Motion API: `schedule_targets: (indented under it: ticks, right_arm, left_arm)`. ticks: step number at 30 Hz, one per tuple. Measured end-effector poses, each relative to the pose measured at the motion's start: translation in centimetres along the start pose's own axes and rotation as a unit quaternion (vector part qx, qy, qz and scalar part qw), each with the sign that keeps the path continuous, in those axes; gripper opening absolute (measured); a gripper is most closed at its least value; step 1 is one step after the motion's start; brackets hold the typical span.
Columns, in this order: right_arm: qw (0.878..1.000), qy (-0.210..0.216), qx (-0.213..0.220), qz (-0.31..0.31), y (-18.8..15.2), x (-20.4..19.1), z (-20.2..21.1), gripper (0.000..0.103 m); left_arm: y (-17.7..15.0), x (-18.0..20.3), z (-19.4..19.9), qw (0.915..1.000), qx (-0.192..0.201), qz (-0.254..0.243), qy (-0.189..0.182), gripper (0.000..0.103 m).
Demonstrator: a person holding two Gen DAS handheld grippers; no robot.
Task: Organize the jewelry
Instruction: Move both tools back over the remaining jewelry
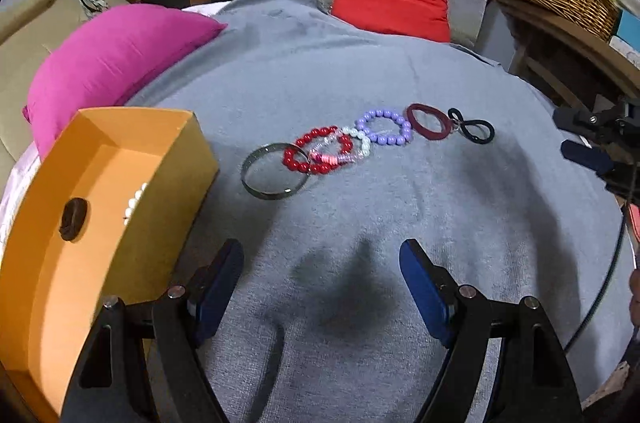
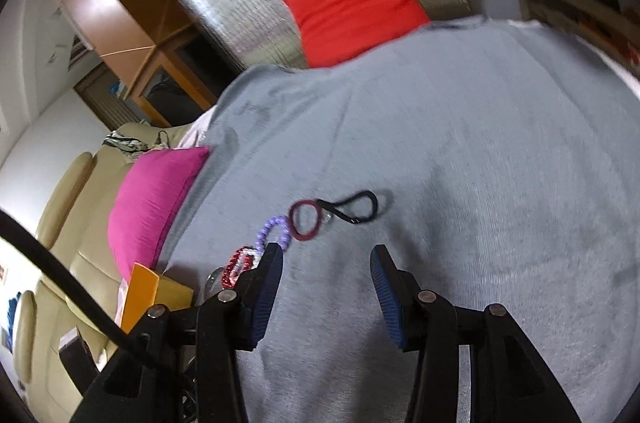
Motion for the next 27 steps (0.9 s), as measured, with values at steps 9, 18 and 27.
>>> schedule_targets:
  ticks: [9, 18, 27]
  right_arm:
    - [0.999, -0.008, -0.028, -0.03, -0.7, 1.1, -1.7, 0.05]
    - [0.998, 0.021, -0.054, -0.028, -1.0, -0.8, -4.2, 0.05]
    - [0.994, 0.034, -0.081, -0.062, 0.0, -1.1, -9.1, 0.048]
  left_arm:
    - [-0.1, -0.3, -0.6, 0.9998, -0.014, 0.01, -0.009, 0.081]
    - [1.9, 0.0, -2.0, 0.9998, -0.004, 0.011, -0.015, 0.081]
    - [4.7, 1.3, -5.1, 0.9992, 0.009, -0.005, -0.038, 0.074]
Point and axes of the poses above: each gripper's, at about its wrist camera, not at the fingertips, and z roughly against the way its jaws point, x to its right, y to its top, the point moved 8 cm from there along -z, roughly the way its jaws point, and after that the axes turned 6 degrees about z, right-handed, at the moved point
